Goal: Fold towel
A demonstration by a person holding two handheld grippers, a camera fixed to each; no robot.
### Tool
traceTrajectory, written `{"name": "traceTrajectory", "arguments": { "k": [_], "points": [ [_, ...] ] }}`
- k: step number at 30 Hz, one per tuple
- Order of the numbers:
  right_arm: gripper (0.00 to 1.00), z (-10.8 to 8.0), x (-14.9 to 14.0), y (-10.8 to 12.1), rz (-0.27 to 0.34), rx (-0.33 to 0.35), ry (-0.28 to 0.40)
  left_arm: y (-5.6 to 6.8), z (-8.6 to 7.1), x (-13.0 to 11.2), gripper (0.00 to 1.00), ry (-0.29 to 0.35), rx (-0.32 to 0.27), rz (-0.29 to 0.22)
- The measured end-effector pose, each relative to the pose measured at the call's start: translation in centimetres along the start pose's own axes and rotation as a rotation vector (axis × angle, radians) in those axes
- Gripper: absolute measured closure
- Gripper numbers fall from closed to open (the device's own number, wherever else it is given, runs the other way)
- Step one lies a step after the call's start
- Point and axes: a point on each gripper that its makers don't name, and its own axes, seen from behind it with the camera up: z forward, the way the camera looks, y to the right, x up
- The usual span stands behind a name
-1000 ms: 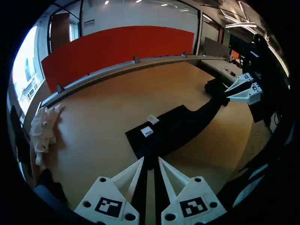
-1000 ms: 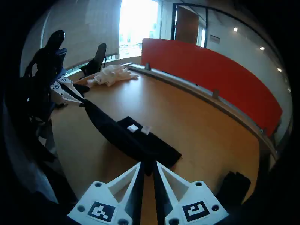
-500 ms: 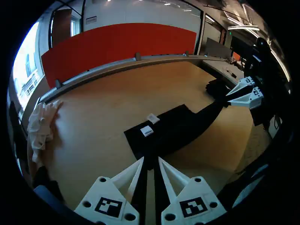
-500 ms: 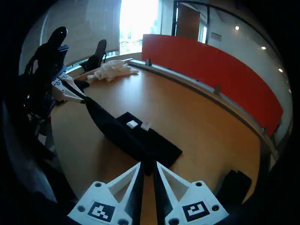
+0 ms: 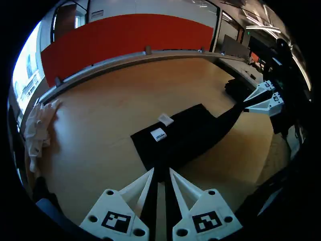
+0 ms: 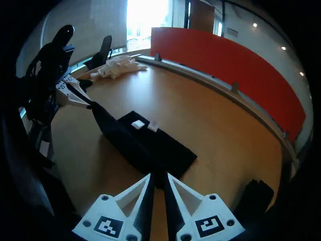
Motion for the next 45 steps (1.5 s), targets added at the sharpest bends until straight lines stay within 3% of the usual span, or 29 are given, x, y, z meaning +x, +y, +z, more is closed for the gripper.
{"name": "traceTrajectory", "arguments": {
  "k": [29,45],
  "points": [
    [0.85,5.4,-3.9,3.0,0.070,0.038,-0.120,-1.4,7.1,-1.5,0.89,-0.096,-0.006,0.007],
    [0.82,8.1,-4.7,4.7,0.074,0.013,-0.132,-2.3,9.9,-2.0,0.85,-0.113,0.015,0.006]
  ]
}}
